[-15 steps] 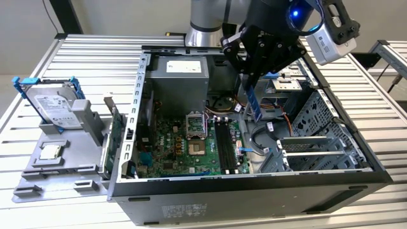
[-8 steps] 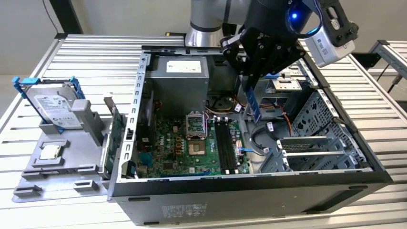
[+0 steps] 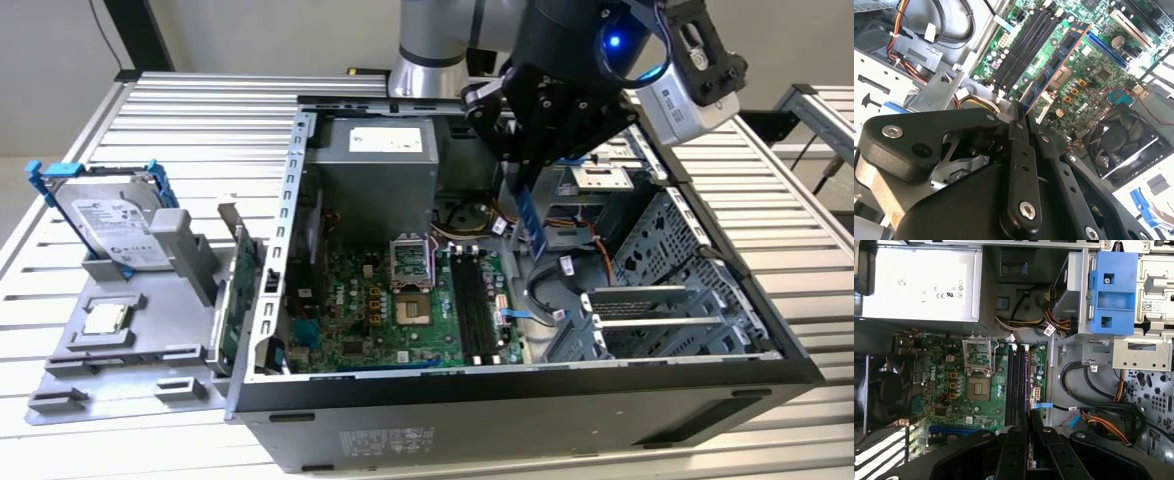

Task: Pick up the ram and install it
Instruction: 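Insert the ram into the slot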

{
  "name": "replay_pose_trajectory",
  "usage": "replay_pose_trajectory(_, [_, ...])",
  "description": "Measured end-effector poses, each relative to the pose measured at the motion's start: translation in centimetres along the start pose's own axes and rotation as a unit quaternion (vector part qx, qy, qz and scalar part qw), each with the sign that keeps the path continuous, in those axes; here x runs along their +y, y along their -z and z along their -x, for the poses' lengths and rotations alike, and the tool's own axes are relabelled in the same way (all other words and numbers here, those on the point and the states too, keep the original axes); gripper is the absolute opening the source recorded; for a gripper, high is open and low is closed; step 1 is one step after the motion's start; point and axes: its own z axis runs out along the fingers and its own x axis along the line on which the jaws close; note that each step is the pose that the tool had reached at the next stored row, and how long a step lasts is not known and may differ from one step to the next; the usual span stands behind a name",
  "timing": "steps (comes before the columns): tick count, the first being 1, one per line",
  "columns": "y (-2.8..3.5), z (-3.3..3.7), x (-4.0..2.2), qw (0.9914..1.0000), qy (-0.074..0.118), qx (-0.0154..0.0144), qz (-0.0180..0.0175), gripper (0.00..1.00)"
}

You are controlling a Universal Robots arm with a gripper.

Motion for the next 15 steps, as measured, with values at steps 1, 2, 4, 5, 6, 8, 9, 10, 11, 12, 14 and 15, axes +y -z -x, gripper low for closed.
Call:
replay_pose_trajectory(1, [-0.07,0.00,0.00,1.00000,0.000,0.0000,0.0000,0.00])
replay_pose_trajectory(2, [-0.14,0.00,-0.01,1.00000,0.000,0.0000,0.0000,0.00])
replay_pose_trajectory(4, [-0.27,0.01,-0.02,1.00000,0.000,0.0000,0.0000,0.00])
replay_pose_trajectory(5, [-0.34,0.01,-0.03,1.00000,0.000,0.0000,-0.0001,0.00])
replay_pose_trajectory(6, [-0.42,0.01,-0.03,1.00000,0.000,0.0000,0.0000,0.00])
replay_pose_trajectory(8, [-0.56,0.01,-0.04,1.00000,0.000,0.0000,0.0000,0.00])
replay_pose_trajectory(9, [-0.63,0.01,-0.04,1.00000,0.000,0.0000,-0.0001,0.00])
replay_pose_trajectory(10, [-0.70,0.02,-0.05,1.00000,0.000,0.0000,0.0000,0.00])
replay_pose_trajectory(11, [-0.77,0.02,-0.05,1.00000,0.000,0.0000,0.0000,0.00])
replay_pose_trajectory(12, [-0.91,0.02,-0.06,1.00000,0.000,0.0000,0.0000,0.00])
replay_pose_trajectory(14, [-1.12,0.03,-0.08,1.00000,0.000,0.0000,0.0000,0.00])
replay_pose_trajectory(15, [-1.18,0.02,-0.08,1.00000,0.000,0.0000,0.0000,0.00])
